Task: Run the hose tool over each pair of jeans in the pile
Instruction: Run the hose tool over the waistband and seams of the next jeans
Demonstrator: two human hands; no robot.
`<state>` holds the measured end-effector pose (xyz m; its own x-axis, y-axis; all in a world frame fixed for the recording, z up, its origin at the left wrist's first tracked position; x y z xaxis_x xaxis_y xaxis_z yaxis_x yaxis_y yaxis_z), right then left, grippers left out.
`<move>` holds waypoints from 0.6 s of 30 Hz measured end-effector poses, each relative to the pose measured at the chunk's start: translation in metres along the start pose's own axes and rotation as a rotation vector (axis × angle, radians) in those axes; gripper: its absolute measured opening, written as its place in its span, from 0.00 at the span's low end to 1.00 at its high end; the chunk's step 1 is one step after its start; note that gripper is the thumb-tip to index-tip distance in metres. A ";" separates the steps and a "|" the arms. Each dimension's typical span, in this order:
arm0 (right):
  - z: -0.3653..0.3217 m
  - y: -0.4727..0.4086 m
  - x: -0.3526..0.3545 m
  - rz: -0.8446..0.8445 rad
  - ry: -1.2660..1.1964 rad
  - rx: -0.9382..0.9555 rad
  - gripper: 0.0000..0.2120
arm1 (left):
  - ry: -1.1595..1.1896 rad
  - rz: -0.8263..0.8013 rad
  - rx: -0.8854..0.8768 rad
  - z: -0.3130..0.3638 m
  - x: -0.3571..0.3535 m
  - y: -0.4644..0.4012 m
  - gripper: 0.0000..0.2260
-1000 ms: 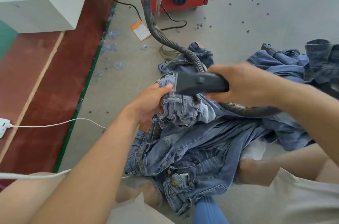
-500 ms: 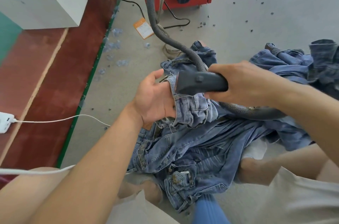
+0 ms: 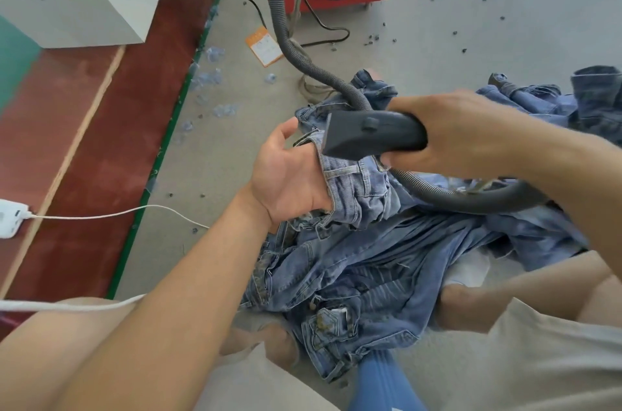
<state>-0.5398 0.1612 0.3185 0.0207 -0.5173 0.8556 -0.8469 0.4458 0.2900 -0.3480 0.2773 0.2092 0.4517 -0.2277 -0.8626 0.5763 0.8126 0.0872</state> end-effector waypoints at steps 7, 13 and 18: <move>-0.009 -0.001 -0.022 -0.133 0.132 0.042 0.09 | -0.085 0.179 0.002 0.002 0.002 -0.005 0.37; 0.014 0.004 0.003 0.025 -0.074 -0.006 0.09 | -0.181 0.474 -0.199 0.025 0.010 0.004 0.23; 0.030 0.006 -0.011 -0.124 0.139 -0.082 0.09 | -0.305 0.563 -0.183 0.032 0.015 0.011 0.18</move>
<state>-0.5610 0.1483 0.2980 0.1996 -0.4687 0.8605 -0.7873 0.4461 0.4255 -0.3126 0.2654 0.2132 0.8377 0.1382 -0.5284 0.0837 0.9235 0.3743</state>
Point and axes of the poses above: each hand's wrist, its own y-axis away from the middle knuckle, its own x-axis out of the back of the hand, z = x × y, the point moved 2 cm from there along -y, towards the middle knuckle, and after that the axes turned 10 degrees about -z, right-handed, at the moved point
